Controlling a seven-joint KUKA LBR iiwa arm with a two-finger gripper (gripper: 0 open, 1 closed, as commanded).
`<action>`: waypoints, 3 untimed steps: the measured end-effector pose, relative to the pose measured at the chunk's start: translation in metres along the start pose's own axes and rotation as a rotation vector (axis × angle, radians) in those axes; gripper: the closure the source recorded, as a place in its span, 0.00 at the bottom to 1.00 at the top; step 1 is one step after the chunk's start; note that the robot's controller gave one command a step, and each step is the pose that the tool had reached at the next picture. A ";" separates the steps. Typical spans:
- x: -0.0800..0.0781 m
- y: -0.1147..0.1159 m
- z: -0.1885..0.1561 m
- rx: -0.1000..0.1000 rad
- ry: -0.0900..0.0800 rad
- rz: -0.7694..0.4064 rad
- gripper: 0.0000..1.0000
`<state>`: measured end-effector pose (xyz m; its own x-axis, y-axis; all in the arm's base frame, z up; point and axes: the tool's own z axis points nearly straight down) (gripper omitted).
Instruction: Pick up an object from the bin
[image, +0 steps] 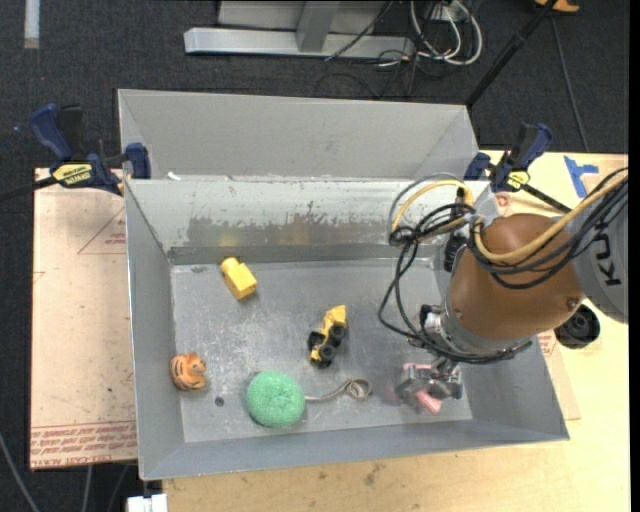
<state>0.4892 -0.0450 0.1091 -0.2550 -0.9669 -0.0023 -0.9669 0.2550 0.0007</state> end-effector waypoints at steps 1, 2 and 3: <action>0.000 0.001 -0.013 -0.006 0.001 0.000 1.00; -0.001 0.002 -0.034 -0.006 0.000 0.000 1.00; -0.001 0.000 -0.052 0.001 -0.001 0.001 1.00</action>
Offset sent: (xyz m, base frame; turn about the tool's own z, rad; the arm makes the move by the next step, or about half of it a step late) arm 0.0000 0.0001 0.0137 0.0000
